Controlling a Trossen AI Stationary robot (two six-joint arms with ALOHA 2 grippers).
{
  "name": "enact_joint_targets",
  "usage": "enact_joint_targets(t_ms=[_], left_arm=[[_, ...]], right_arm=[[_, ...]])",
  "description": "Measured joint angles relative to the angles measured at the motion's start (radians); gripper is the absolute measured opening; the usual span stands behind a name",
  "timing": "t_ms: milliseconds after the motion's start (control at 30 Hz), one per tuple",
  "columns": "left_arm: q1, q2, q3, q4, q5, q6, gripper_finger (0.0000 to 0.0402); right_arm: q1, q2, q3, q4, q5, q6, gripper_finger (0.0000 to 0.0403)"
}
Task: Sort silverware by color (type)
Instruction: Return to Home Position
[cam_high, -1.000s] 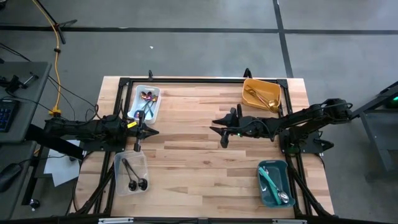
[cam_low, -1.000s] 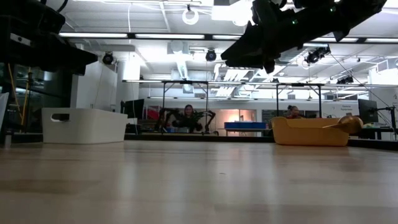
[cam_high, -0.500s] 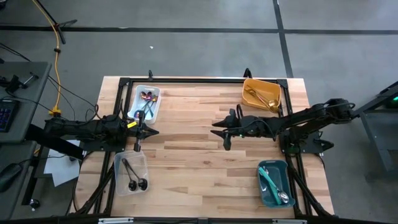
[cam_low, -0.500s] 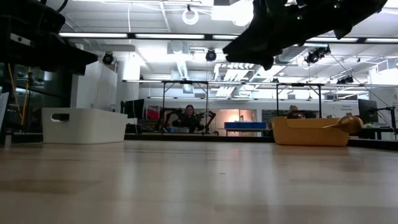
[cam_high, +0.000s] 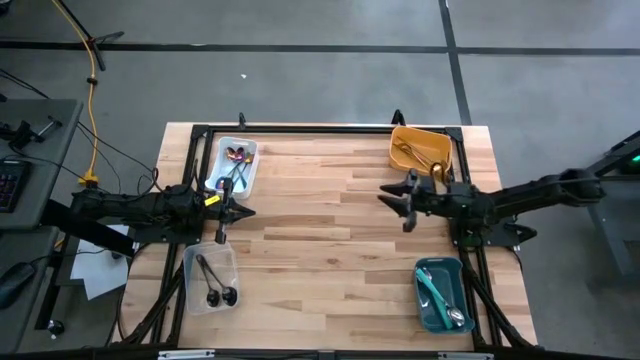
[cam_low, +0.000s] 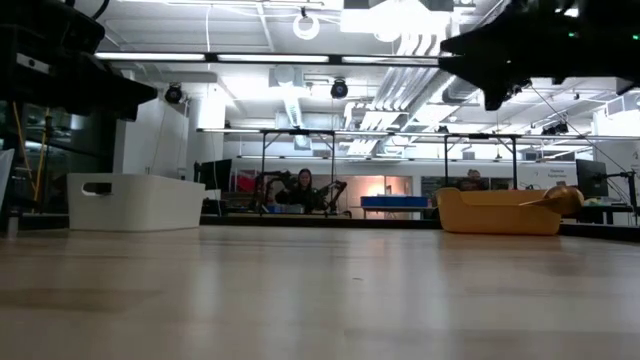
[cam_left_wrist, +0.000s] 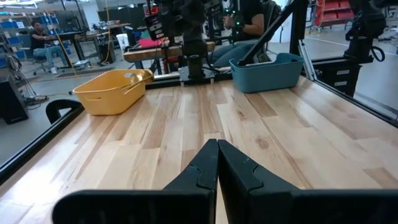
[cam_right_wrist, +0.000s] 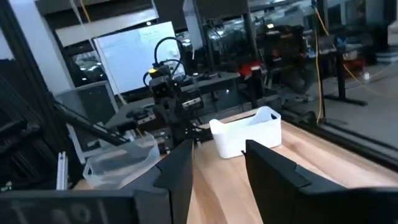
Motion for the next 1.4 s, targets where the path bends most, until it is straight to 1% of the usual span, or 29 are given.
enact_joint_targets(t_ms=[67,167,267,367,433,533,600,700,833,1000,1067,1200,1233,1300,1400], left_arm=[[0.000,0.000,0.000,0.000,0.000,0.000,0.0000],[0.000,0.000,0.000,0.000,0.000,0.000,0.0000],[0.000,0.000,0.000,0.000,0.000,0.000,0.0000],[0.000,0.000,0.000,0.000,0.000,0.000,0.0000],[0.000,0.000,0.000,0.000,0.000,0.000,0.0000],[0.000,0.000,0.000,0.000,0.000,-0.004,0.0000],[0.000,0.000,0.000,0.000,0.000,-0.021,0.0000],[0.000,0.000,0.000,0.000,0.000,-0.033,0.0000],[0.000,0.000,0.000,0.000,0.000,-0.034,0.0000],[0.000,0.000,0.000,0.000,0.003,-0.036,0.0000],[0.000,0.000,0.000,0.000,0.003,-0.036,0.0000],[0.000,0.000,0.000,0.000,0.003,-0.035,0.0000],[0.000,0.000,0.000,0.000,0.003,-0.035,0.0000],[0.000,0.000,0.000,0.000,0.003,-0.035,0.0000],[0.000,0.000,0.000,0.000,0.003,-0.035,0.0000]], right_arm=[[-0.016,-0.043,-0.028,-0.003,-0.032,-0.019,0.0140],[-0.059,-0.089,-0.034,-0.048,-0.079,-0.051,0.0140],[-0.146,-0.144,-0.001,-0.198,-0.128,-0.071,0.0140],[-0.255,-0.218,0.032,-0.375,-0.207,-0.056,0.0140],[-0.312,-0.268,0.029,-0.431,-0.241,-0.041,0.0140],[-0.353,-0.348,-0.014,-0.442,-0.286,-0.033,0.0140],[-0.353,-0.386,-0.065,-0.394,-0.320,-0.017,0.0140],[-0.334,-0.423,-0.151,-0.273,-0.337,0.008,0.0140],[-0.269,-0.436,-0.166,-0.300,-0.350,-0.029,0.0140],[-0.151,-0.436,-0.166,-0.326,-0.348,-0.095,0.0140],[-0.109,-0.437,-0.166,-0.346,-0.314,-0.115,0.0140],[-0.066,-0.461,-0.166,-0.327,-0.145,-0.166,0.0140],[-0.066,-0.472,-0.166,-0.328,-0.121,-0.164,0.0140],[-0.068,-0.496,-0.166,-0.345,-0.113,-0.145,0.0140],[-0.067,-0.536,-0.166,-0.421,-0.129,-0.157,0.0133]])
